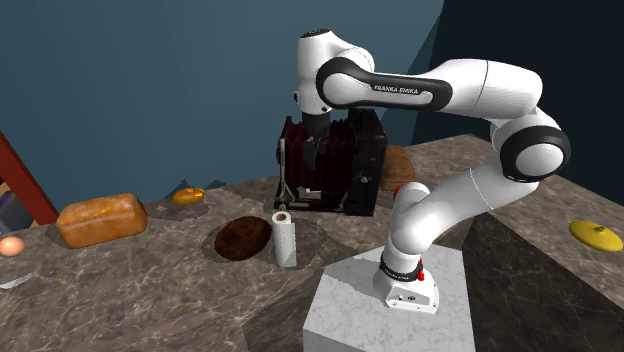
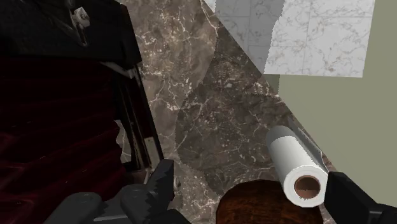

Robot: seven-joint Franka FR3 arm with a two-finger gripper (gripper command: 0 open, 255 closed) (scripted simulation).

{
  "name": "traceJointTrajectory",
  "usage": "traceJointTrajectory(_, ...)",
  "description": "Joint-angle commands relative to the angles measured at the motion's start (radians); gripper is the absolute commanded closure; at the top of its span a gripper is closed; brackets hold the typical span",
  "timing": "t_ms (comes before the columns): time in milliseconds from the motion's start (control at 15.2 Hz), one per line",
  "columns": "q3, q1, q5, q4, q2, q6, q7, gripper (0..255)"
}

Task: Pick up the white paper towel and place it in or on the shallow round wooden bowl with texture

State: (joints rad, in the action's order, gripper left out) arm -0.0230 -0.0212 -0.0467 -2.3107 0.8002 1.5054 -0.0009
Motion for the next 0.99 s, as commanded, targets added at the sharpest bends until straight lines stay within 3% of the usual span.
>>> traceJointTrajectory(0, 0.000, 0.000, 0.000, 0.000, 0.000, 0.000, 0.000, 0)
traceJointTrajectory(462, -0.091, 0.026, 0.054, -0.195, -0.013, 0.254, 0.115, 0)
traceJointTrajectory(924, -0.198, 0.048, 0.093, -0.318, -0.125, 0.537, 0.235, 0)
